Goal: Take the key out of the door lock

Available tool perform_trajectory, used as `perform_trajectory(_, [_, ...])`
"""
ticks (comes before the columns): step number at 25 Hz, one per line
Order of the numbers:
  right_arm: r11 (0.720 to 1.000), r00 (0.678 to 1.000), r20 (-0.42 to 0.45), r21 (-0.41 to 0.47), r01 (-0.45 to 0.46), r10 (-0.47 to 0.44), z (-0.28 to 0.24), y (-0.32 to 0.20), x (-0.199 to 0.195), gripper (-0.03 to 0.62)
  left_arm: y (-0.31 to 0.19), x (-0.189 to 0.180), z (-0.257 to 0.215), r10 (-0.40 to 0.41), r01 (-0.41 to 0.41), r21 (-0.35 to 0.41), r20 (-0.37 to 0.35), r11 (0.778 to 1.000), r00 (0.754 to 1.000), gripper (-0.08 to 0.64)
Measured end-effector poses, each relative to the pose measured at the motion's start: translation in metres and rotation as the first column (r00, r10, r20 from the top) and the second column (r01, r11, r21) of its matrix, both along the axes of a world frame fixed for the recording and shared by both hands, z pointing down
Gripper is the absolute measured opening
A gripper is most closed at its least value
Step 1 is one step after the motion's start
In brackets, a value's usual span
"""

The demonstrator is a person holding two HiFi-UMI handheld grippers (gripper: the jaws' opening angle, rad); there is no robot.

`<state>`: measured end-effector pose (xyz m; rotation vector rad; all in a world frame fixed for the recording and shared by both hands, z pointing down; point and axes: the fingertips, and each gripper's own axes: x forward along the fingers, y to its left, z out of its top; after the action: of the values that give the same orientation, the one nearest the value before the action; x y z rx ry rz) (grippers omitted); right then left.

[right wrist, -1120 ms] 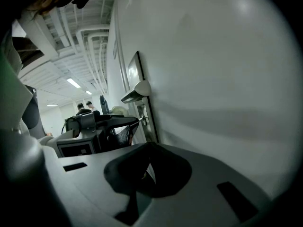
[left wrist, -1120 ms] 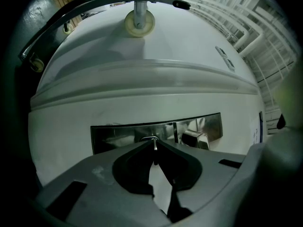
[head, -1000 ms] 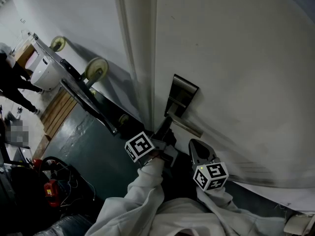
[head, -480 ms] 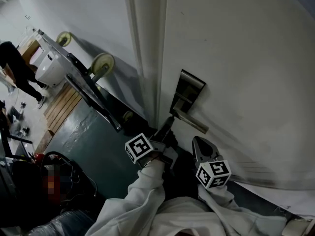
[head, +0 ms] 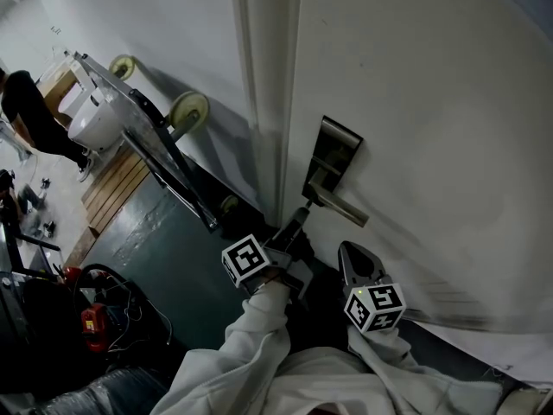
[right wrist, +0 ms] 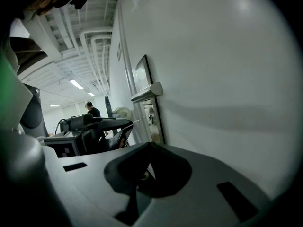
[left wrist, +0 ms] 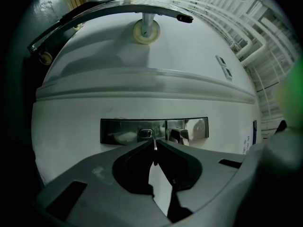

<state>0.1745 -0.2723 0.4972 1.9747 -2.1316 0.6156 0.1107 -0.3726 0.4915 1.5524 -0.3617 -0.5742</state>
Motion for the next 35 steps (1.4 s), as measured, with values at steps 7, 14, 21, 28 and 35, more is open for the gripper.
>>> perform_trajectory(7, [1.0, 1.0, 0.009, 0.016, 0.002, -0.002, -0.003, 0.006, -0.005, 0.052, 0.007, -0.012, 0.0, -0.009, 0.008, 0.027, 0.031, 1.0, 0.999, 0.026])
perform_trajectory(14, [0.999, 1.0, 0.012, 0.029, 0.026, -0.026, -0.005, 0.005, -0.016, 0.052, 0.009, -0.034, -0.013, -0.043, 0.037, 0.104, 0.048, 0.994, 0.998, 0.026])
perform_trajectory(21, [0.997, 0.998, 0.016, 0.035, 0.067, -0.067, -0.005, 0.001, -0.032, 0.052, 0.008, -0.072, -0.006, -0.108, 0.071, 0.191, 0.193, 0.979, 0.975, 0.026])
perform_trajectory(28, [0.995, 0.996, 0.02, 0.047, 0.09, -0.091, -0.008, -0.001, -0.046, 0.052, 0.009, -0.099, -0.018, -0.174, 0.049, 0.354, 0.331, 0.934, 0.927, 0.026])
perform_trajectory(35, [0.992, 0.994, 0.018, 0.064, 0.109, -0.11, -0.01, 0.0, -0.054, 0.052, 0.017, -0.112, -0.024, -0.236, 0.005, 0.462, 0.443, 0.887, 0.865, 0.026])
